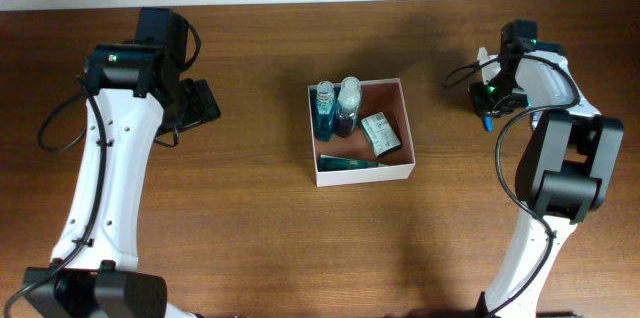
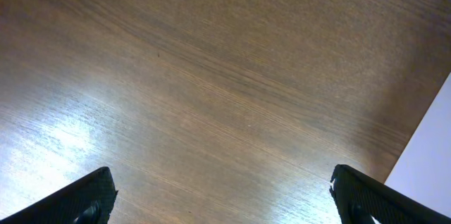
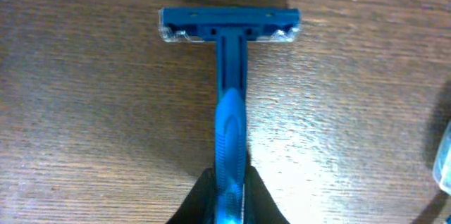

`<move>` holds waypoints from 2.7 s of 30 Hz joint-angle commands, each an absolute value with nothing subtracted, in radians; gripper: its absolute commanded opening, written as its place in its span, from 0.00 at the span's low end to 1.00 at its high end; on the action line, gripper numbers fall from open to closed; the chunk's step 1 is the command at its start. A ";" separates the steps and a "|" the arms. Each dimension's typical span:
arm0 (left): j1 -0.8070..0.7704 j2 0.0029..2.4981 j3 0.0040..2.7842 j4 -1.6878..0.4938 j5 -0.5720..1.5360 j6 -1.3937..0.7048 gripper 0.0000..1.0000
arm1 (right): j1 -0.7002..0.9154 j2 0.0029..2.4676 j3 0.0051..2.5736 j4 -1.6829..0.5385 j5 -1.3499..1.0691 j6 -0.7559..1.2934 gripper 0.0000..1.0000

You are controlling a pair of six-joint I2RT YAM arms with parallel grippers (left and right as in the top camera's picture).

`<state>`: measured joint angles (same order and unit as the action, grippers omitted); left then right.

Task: Pack container
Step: 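Lower the right gripper and close it on the razor handle, then carry the razor left and lower it into the pink box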

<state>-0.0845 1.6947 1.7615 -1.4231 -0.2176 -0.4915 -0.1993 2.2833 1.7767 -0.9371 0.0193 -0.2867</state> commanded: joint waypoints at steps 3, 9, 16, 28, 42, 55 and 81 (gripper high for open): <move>-0.082 1.702 1.757 -1.421 -0.225 -0.501 0.99 | -0.198 2.296 1.772 -0.942 0.043 -0.279 0.04; -0.082 1.702 1.757 -1.421 -0.225 -0.501 0.99 | -0.197 2.295 1.831 -1.011 0.042 -0.274 0.04; -0.082 1.702 1.757 -1.421 -0.225 -0.501 0.99 | -0.196 2.295 2.039 -1.239 0.030 -0.156 0.04; -0.082 1.702 1.757 -1.421 -0.225 -0.501 0.99 | -0.170 2.283 2.322 -1.700 -0.225 -0.074 0.04; -0.082 1.702 1.757 -1.421 -0.225 -0.501 0.99 | 0.030 1.924 2.129 -1.699 -0.225 0.062 0.04; -0.082 1.702 1.757 -1.421 -0.225 -0.501 0.99 | 0.257 1.821 1.814 -1.497 -0.233 0.299 0.04; -0.082 1.702 1.757 -1.421 -0.225 -0.501 0.99 | 0.302 1.824 1.507 -1.058 -0.229 0.589 0.04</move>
<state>-0.0845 1.6947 1.7615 -1.4231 -0.2176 -0.4915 0.3012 1.8172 1.5326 -1.0748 -0.2302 0.5716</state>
